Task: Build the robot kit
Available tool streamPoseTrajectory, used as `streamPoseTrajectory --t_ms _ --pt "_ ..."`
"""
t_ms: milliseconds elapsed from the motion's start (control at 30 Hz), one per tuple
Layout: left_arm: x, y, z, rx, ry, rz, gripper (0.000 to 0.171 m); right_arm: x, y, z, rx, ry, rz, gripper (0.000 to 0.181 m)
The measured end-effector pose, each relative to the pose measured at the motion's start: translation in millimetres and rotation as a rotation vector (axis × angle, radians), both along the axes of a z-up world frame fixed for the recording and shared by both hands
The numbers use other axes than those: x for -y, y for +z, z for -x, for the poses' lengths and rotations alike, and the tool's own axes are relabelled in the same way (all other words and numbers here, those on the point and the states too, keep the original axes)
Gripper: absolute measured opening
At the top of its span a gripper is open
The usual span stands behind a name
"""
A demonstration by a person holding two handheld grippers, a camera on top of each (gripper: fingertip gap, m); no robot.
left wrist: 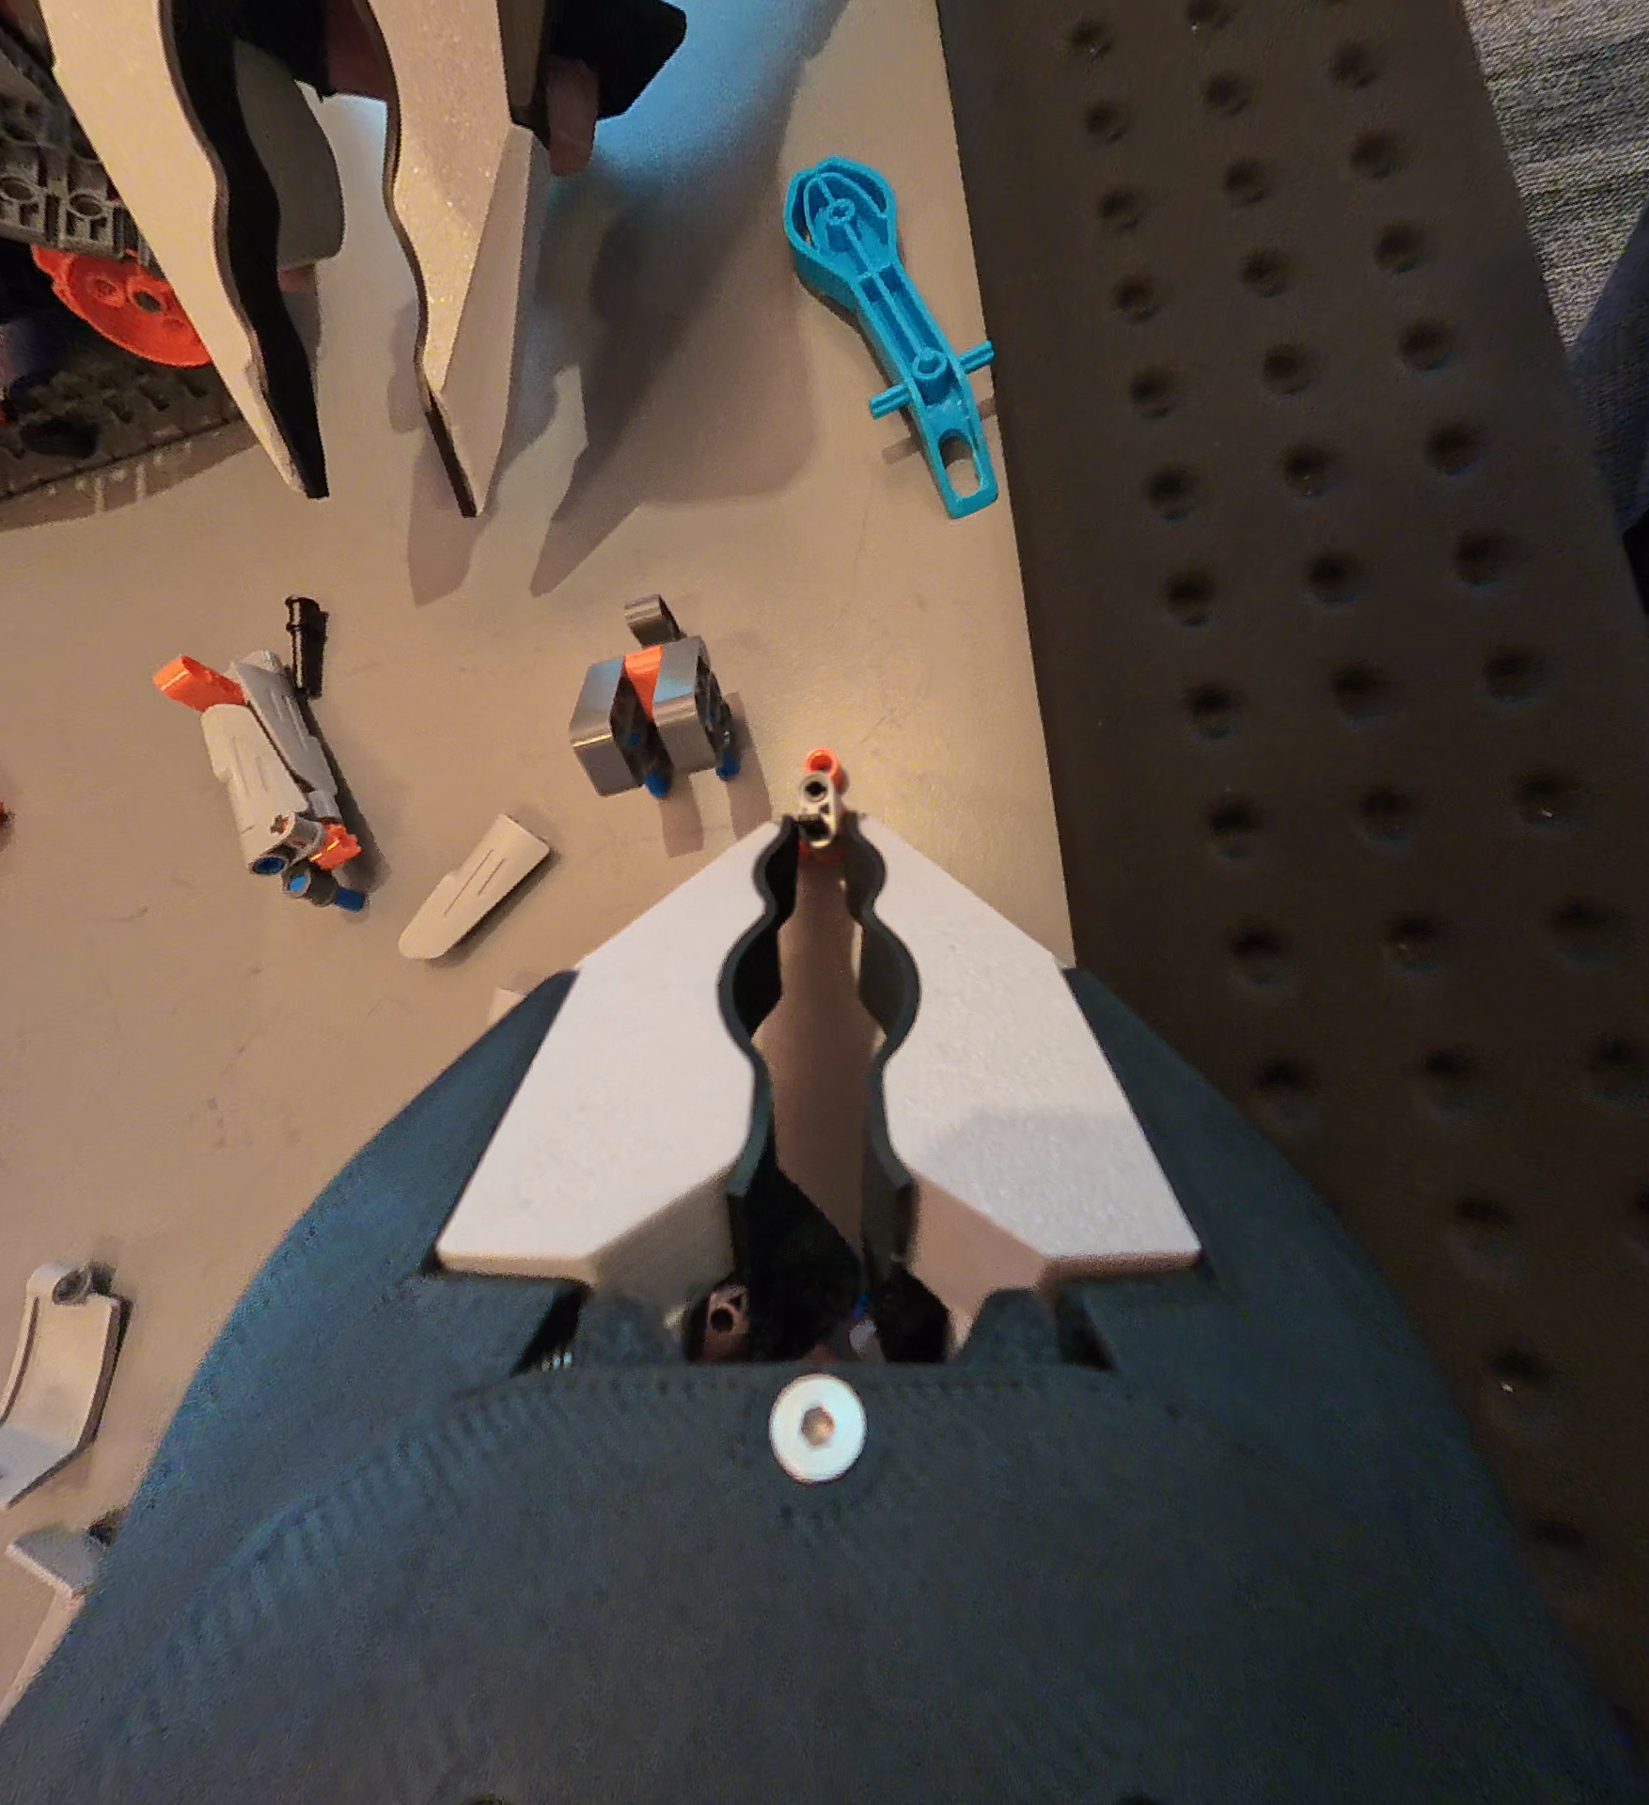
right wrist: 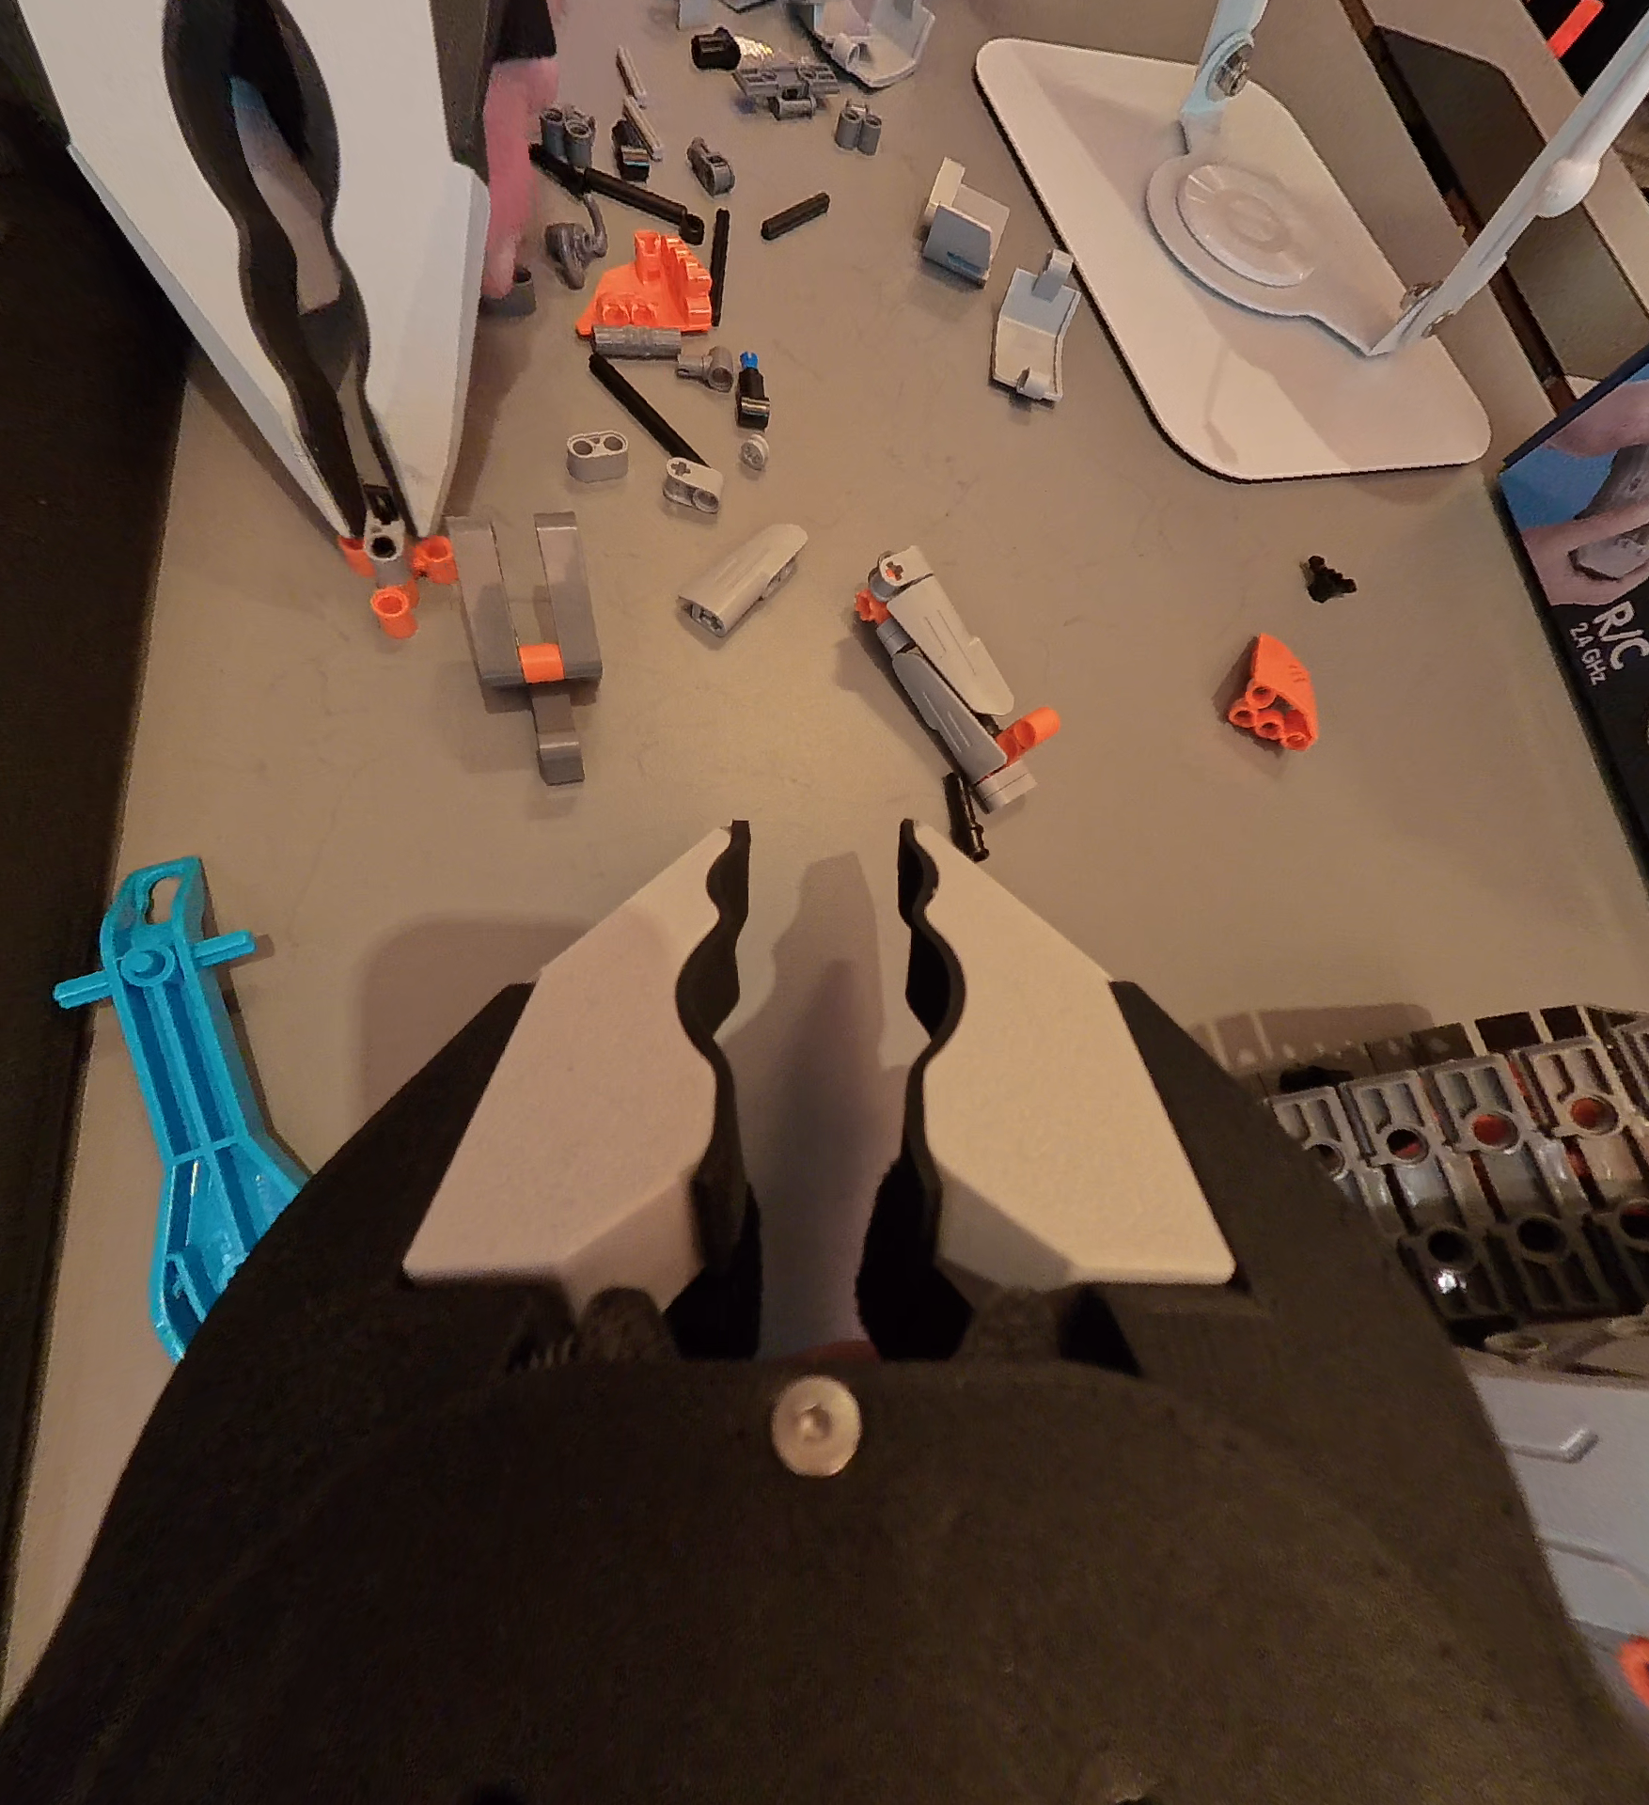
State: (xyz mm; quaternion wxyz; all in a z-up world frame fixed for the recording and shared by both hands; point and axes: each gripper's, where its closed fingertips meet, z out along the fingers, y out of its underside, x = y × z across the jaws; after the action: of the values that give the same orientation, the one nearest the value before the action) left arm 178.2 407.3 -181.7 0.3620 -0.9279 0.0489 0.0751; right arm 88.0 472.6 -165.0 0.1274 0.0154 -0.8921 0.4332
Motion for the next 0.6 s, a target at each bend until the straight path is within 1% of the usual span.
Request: streamPoseTrajectory --t_ms 600 --pt "8.8 0.3 7.2 -0.008 0.035 0.005 0.007 -2.4 -1.2 2.8 0.009 -0.009 0.003 0.029"
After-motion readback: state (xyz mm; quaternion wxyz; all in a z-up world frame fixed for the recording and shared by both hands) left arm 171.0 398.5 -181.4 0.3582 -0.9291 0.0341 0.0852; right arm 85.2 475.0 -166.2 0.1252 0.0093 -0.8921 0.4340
